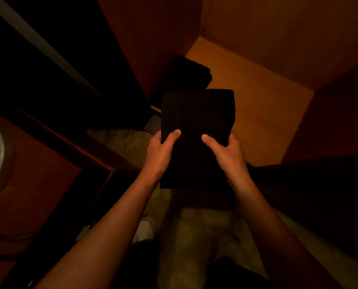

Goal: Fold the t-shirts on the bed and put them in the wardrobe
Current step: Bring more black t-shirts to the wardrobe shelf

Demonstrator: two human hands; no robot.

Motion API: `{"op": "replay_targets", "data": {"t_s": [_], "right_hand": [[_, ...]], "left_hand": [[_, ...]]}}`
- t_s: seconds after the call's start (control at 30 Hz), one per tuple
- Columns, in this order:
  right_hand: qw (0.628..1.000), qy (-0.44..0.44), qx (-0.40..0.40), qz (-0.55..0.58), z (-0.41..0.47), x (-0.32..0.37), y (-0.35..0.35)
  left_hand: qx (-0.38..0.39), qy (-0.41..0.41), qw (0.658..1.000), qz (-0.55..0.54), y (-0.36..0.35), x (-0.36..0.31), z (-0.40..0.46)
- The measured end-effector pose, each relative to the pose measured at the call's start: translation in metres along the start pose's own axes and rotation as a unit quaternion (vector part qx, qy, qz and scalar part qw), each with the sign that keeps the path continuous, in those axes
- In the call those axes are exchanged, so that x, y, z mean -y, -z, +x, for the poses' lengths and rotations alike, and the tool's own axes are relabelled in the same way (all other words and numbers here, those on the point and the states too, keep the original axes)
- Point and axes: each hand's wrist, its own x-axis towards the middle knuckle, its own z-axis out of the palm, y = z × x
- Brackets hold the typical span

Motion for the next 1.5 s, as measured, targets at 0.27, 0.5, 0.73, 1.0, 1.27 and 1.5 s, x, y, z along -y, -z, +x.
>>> {"op": "replay_targets", "data": {"t_s": [0.27,0.5,0.73,1.0,1.27,1.5], "right_hand": [[0.997,0.053,-0.054,0.0,0.122,-0.055,-0.041],[0.992,0.099,-0.073,0.029,0.211,-0.036,-0.051],[0.987,0.126,-0.066,0.081,0.257,-0.006,-0.066],[0.974,0.051,-0.08,0.207,0.292,0.001,-0.086],[0.952,0.074,-0.097,0.282,0.316,0.005,-0.122],[0.963,-0.036,-0.079,0.255,0.336,-0.016,-0.141]], "left_hand": [[-0.004,-0.087,0.996,-0.001,-0.03,0.061,0.13],[0.019,-0.164,0.986,-0.016,-0.051,0.054,0.218],[0.059,-0.148,0.987,-0.024,-0.049,0.02,0.262],[0.179,-0.043,0.983,0.003,-0.024,0.008,0.285],[0.094,-0.13,0.986,0.055,-0.021,-0.009,0.305],[0.024,-0.141,0.97,0.197,-0.017,0.01,0.334]]}}
